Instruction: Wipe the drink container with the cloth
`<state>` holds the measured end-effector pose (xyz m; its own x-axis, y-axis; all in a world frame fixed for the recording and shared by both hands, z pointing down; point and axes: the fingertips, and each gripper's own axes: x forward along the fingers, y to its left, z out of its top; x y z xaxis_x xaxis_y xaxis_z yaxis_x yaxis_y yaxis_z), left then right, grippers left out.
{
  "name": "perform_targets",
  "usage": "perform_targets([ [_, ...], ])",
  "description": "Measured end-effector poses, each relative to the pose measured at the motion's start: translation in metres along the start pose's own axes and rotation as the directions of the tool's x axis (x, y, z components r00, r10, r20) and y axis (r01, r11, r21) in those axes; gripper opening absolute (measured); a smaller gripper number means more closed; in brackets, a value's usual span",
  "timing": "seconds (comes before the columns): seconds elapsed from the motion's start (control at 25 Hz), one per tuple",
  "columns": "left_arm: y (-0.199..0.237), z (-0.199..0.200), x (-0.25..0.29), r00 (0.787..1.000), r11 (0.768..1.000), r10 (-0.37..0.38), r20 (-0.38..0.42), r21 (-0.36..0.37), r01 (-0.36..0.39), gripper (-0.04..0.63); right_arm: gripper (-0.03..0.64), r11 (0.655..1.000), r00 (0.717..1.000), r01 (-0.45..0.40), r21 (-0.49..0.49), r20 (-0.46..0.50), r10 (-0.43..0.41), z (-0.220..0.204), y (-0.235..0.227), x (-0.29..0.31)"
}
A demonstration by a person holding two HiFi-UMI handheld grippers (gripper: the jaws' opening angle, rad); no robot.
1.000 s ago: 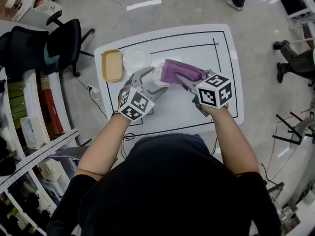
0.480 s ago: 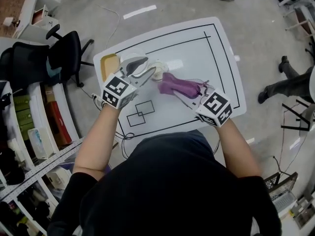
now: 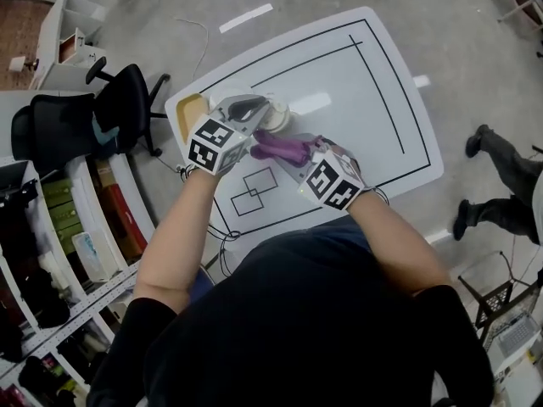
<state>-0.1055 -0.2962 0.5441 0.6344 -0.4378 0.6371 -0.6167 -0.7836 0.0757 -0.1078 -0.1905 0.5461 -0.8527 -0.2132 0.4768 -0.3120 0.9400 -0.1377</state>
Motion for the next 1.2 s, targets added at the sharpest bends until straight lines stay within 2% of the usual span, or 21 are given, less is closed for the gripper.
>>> perform_targets([
  [0.24,0.000,-0.005,0.005,1.000,1.000,0.003,-0.009,0.003,-0.003,0.044,0.067,0.993,0.997,0.063,0.100,0.045,-0.068,-0.018,-0.022,0.015],
  [0.44,0.002,-0.006,0.009,1.000,1.000,0.015,0.026,-0.014,-0.014,0.040,0.067,0.973,0.990,0.129,0.192,0.025,-0.136,-0.053,-0.043,0.032],
  [0.96,0.000,-0.002,0.011,0.998,0.999,0.018,0.055,-0.036,-0.016,0.028,0.067,0.949,0.983,0.154,0.276,-0.142,-0.118,-0.124,-0.058,0.082],
  [1.2,0.002,-0.004,0.011,0.997,0.999,0.031,0.068,-0.038,-0.029,0.026,0.067,0.947,0.983,0.153,0.283,-0.144,-0.116,-0.125,-0.058,0.078],
])
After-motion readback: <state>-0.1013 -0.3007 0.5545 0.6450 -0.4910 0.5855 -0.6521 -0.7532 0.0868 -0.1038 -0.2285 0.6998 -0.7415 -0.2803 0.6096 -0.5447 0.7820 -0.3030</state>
